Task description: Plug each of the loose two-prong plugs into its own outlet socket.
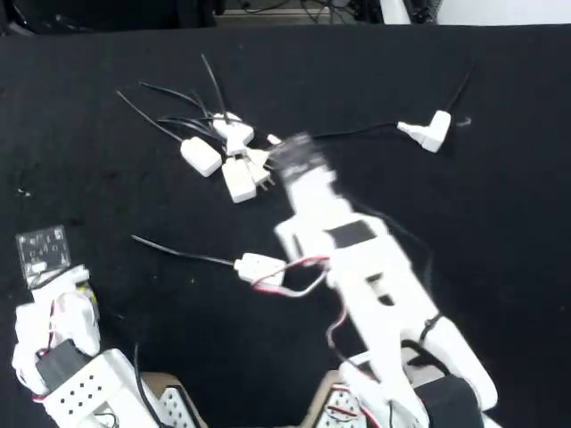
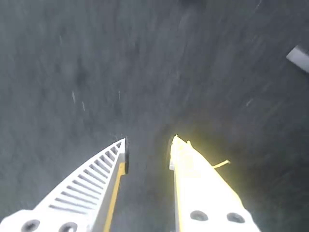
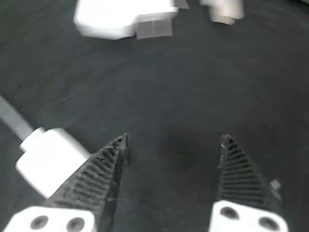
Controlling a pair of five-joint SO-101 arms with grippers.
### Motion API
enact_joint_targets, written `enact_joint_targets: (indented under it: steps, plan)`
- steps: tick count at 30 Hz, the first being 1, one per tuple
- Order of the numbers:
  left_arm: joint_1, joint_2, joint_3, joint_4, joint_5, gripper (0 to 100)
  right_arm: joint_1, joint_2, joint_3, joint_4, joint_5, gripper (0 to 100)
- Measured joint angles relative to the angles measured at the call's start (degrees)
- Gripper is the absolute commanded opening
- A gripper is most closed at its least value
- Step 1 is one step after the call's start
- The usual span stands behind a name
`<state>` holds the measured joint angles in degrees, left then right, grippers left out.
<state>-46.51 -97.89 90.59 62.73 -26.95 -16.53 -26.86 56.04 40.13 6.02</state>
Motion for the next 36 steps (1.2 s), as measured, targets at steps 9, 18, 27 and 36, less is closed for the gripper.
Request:
enact_joint_targets:
  steps: [9, 18, 27, 36]
  plan:
    - [12.75, 4.4, -14.07, 0.0, 10.64, 16, 5.36, 0.0, 2.29, -7.56, -5.19, 27.6]
    - [32.26, 33.67, -26.37, 0.0, 14.51, 16, 5.63, 0.0, 3.43, -9.32, -5.19, 27.6]
    - [41.67, 58.29, -35.25, 0.0, 23.12, 16, 5.63, 0.0, 4.13, -9.41, -5.19, 27.6]
    - [42.02, 67.78, -38.15, -4.48, 25.32, 16, 5.63, 0.0, 4.13, -9.41, -5.19, 27.6]
